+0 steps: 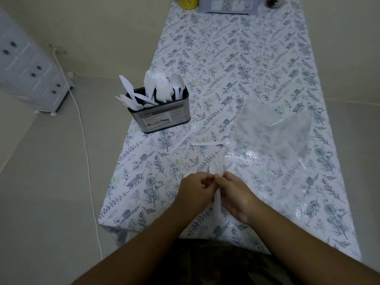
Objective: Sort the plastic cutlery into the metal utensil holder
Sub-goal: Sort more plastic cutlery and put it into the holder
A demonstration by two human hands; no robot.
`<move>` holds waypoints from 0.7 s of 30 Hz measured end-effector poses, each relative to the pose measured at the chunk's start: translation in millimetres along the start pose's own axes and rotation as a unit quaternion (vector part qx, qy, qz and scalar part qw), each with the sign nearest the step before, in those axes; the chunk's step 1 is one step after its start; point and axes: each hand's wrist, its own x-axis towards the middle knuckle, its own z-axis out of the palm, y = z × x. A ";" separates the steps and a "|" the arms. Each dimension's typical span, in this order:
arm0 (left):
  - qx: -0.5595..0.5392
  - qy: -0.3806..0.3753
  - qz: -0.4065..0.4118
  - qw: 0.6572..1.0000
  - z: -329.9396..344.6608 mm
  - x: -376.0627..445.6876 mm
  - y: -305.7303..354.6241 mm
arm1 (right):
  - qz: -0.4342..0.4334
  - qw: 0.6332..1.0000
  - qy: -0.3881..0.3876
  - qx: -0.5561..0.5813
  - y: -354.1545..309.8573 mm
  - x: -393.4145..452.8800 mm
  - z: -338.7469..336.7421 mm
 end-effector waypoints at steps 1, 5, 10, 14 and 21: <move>-0.012 -0.022 0.005 1.000 -2.5 -1.0 -0.3 | 0.007 1.000 -0.002 0.004 0.4 -0.3 -0.2; 0.075 0.050 0.017 0.996 -19.9 -2.3 -14.2 | 0.032 0.998 0.041 -0.047 1.3 4.5 -5.1; 0.189 0.057 -0.058 0.979 -34.5 -0.2 -40.4 | 0.022 0.996 0.060 -0.056 3.2 8.2 -8.6; 0.224 0.046 -0.008 0.974 -28.1 1.1 -41.5 | 0.007 0.995 0.064 -0.071 -0.4 8.1 -5.8; 0.008 0.065 -0.044 0.997 -18.8 10.5 -9.2 | -0.011 0.995 0.051 -0.089 -2.4 8.2 -2.4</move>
